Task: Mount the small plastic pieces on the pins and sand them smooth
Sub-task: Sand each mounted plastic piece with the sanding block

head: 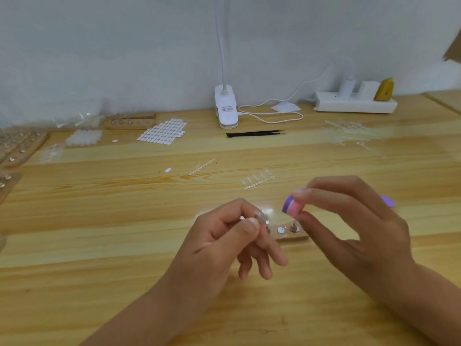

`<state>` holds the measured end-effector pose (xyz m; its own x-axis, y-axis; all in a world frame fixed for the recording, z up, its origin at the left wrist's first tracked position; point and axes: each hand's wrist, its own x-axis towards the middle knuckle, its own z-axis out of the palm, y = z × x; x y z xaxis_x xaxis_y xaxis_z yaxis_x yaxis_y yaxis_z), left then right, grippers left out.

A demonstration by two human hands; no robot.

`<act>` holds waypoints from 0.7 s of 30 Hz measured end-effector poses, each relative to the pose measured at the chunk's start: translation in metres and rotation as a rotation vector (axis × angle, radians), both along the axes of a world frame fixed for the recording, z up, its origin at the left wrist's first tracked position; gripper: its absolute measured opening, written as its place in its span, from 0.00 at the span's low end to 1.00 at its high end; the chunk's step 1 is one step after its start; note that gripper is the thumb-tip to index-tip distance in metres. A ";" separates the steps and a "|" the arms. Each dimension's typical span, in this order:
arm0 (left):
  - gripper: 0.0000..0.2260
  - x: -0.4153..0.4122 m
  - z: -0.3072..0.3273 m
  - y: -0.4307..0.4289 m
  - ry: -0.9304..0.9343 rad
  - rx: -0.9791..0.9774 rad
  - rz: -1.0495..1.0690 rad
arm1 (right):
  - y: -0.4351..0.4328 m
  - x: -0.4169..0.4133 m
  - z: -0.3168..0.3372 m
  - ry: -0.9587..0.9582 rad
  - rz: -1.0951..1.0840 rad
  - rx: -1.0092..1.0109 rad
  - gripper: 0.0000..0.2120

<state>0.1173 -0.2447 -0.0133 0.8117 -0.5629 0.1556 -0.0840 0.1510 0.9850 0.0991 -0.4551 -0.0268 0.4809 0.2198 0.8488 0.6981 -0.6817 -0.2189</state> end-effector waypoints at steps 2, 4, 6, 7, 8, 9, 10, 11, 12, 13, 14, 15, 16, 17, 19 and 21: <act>0.09 0.000 -0.001 -0.001 0.028 0.016 -0.019 | 0.007 -0.006 0.000 -0.026 0.059 -0.006 0.12; 0.10 -0.002 0.000 -0.002 0.056 0.028 -0.072 | 0.012 -0.011 -0.003 -0.036 0.136 -0.049 0.13; 0.10 -0.002 0.000 -0.001 0.100 0.017 -0.107 | 0.010 -0.008 -0.006 -0.019 0.128 -0.104 0.14; 0.10 -0.001 0.001 0.000 0.124 0.006 -0.117 | 0.006 -0.004 -0.007 0.000 0.098 -0.114 0.14; 0.09 0.000 0.001 0.001 0.142 -0.006 -0.125 | 0.003 -0.001 -0.007 0.019 0.067 -0.106 0.14; 0.09 0.001 0.001 0.002 0.155 -0.012 -0.133 | 0.002 0.000 -0.007 0.028 0.047 -0.086 0.14; 0.09 0.002 0.001 0.002 0.162 -0.014 -0.141 | 0.002 -0.001 -0.006 0.025 0.045 -0.064 0.14; 0.09 0.002 0.001 0.002 0.168 -0.014 -0.151 | 0.005 -0.003 -0.005 0.008 0.064 -0.050 0.14; 0.09 0.002 0.000 0.001 0.175 -0.012 -0.162 | 0.009 -0.006 -0.005 -0.015 0.097 -0.055 0.15; 0.10 0.001 0.000 0.001 0.182 -0.008 -0.175 | 0.012 -0.009 -0.006 -0.034 0.132 -0.085 0.16; 0.10 0.001 -0.001 0.000 0.188 -0.001 -0.188 | 0.012 -0.010 -0.006 -0.042 0.154 -0.130 0.18; 0.10 0.000 -0.001 0.000 0.192 0.006 -0.198 | 0.010 -0.009 -0.006 -0.034 0.150 -0.170 0.18; 0.10 0.000 -0.001 0.000 0.193 0.009 -0.204 | 0.006 -0.006 -0.006 -0.015 0.122 -0.183 0.18; 0.09 -0.001 0.000 0.000 0.192 0.007 -0.208 | 0.001 -0.002 -0.004 0.005 0.084 -0.175 0.17; 0.10 -0.001 0.001 -0.001 0.191 0.002 -0.218 | -0.001 -0.002 -0.003 0.027 0.058 -0.134 0.14; 0.10 -0.002 0.001 -0.001 0.199 -0.004 -0.232 | 0.006 -0.008 -0.003 0.033 0.100 -0.096 0.11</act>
